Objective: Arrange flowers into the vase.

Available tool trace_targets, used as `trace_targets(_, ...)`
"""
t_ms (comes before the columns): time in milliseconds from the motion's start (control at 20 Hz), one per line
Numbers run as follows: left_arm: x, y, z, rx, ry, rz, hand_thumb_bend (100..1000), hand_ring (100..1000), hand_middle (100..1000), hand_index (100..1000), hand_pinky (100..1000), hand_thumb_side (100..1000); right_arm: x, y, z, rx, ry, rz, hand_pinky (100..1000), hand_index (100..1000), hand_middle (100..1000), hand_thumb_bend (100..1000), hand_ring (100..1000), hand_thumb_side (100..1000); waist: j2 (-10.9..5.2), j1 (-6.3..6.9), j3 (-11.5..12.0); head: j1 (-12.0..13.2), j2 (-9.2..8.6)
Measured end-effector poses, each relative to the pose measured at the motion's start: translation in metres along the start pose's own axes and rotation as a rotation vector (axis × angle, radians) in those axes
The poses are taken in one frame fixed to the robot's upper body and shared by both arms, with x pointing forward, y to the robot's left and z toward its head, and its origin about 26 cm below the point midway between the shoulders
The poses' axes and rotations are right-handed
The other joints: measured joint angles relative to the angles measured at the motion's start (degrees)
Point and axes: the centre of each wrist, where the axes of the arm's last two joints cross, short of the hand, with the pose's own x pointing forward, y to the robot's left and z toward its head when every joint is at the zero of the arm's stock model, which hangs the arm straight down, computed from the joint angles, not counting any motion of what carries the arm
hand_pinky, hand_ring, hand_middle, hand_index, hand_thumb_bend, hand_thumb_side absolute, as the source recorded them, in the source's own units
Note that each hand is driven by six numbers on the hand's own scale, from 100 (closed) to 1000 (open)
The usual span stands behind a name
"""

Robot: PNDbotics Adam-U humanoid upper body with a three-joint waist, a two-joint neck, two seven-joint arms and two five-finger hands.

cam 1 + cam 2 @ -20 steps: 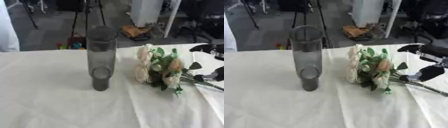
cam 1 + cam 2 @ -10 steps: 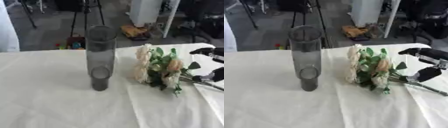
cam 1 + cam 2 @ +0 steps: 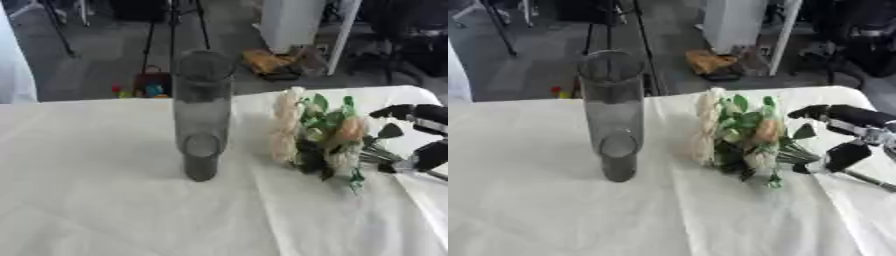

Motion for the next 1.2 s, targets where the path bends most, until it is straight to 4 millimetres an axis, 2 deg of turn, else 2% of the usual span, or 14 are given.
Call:
trace_targets(300,0.000,-0.001,0.000,0.005,0.000,0.004,112,1000,930,960,666,960,0.001,0.006,-0.004,-0.090,0.024,0.015,873,959,841,420,913,660,0.23,0.01,0.1,-0.2,0.00)
trace_targets(550,0.000,-0.002,-0.001,0.005,-0.003,0.006,107,1000,931,960,667,963,0.001,0.015,-0.007,-0.111,0.041,0.018,877,963,852,423,922,640,0.49,0.03,0.1,-0.3,-0.02)
trace_targets(1200,0.000,-0.003,-0.001,0.000,-0.004,0.007,100,1000,932,961,666,972,-0.002,0.021,-0.008,-0.148,0.054,0.075,884,962,857,393,936,604,1.13,0.34,0.1,-1.1,-0.12)
